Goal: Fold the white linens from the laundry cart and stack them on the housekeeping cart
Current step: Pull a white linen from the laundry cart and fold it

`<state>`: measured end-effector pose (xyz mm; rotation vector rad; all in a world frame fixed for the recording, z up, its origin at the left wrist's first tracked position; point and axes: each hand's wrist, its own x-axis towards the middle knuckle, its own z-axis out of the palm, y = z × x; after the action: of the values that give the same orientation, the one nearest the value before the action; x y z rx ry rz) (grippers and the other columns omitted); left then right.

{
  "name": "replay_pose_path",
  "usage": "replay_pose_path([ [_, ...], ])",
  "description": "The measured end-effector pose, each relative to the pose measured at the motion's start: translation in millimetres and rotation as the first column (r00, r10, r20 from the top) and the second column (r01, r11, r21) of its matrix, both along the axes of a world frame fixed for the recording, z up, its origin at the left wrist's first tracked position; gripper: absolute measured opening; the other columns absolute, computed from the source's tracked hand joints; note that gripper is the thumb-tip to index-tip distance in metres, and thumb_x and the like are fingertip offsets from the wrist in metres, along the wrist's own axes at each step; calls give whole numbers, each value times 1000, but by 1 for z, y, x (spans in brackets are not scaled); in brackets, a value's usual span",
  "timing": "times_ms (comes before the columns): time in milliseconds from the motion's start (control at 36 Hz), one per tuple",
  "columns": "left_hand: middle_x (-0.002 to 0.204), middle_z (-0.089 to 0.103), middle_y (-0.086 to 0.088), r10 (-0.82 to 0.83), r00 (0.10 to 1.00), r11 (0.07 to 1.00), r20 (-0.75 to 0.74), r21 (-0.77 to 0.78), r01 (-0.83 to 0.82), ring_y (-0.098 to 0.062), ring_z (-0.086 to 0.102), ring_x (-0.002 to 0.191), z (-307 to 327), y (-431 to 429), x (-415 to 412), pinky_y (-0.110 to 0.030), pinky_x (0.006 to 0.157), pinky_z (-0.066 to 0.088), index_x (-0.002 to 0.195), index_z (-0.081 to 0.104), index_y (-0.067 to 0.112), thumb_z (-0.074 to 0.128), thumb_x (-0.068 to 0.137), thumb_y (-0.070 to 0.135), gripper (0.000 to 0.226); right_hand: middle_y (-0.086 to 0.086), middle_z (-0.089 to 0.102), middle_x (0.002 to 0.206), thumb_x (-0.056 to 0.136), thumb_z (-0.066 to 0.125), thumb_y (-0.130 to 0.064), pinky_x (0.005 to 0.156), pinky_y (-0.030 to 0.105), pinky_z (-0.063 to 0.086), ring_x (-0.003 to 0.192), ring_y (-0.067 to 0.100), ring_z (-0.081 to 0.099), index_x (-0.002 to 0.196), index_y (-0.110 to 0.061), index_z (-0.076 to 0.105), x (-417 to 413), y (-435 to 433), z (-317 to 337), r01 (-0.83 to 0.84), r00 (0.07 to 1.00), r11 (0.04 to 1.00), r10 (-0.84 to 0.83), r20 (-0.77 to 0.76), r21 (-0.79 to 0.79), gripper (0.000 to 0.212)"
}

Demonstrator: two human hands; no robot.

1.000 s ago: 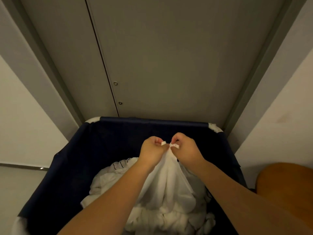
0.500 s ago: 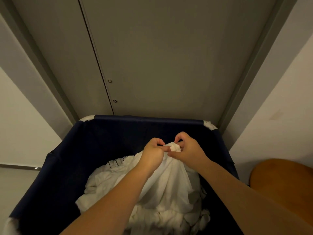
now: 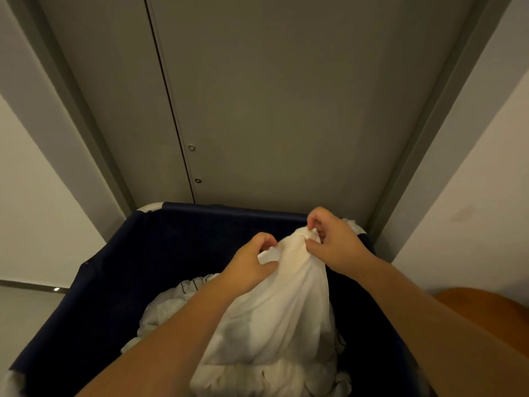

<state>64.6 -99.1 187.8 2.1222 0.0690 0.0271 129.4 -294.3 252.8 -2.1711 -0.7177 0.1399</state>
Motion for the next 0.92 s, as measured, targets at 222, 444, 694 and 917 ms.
replay_pose_path([
  [222,129,44,13,22,1000,1000,15,18,-23,-9,49,112,28,18,12,-15,83,42,120,45,36,63,91,20,38,-8,45,68,80,61,-4,56,24,36,55,5,38,78,-32,44,13,-2,92,-18,970,999,8,245,40,32],
  [444,152,22,-4,150,986,871,78,462,-169,-29,24,139,25,38,21,-41,116,23,130,59,24,77,74,43,62,-8,55,83,87,61,-7,64,21,48,71,9,55,86,-33,44,9,-11,160,15,917,995,-52,396,97,32],
  [694,92,68,1,70,996,984,-54,169,-60,-13,63,82,22,32,15,-30,79,54,95,70,23,62,92,34,14,-7,57,86,85,60,-4,66,18,45,73,11,55,102,-21,52,12,-42,188,154,842,981,-193,504,117,26],
  [917,78,68,-5,134,960,876,246,424,-231,-20,63,72,181,51,32,-26,64,42,92,75,14,70,86,27,15,14,63,120,92,56,-7,94,35,43,101,26,55,120,-8,66,34,-129,210,469,795,865,-326,512,-177,29],
])
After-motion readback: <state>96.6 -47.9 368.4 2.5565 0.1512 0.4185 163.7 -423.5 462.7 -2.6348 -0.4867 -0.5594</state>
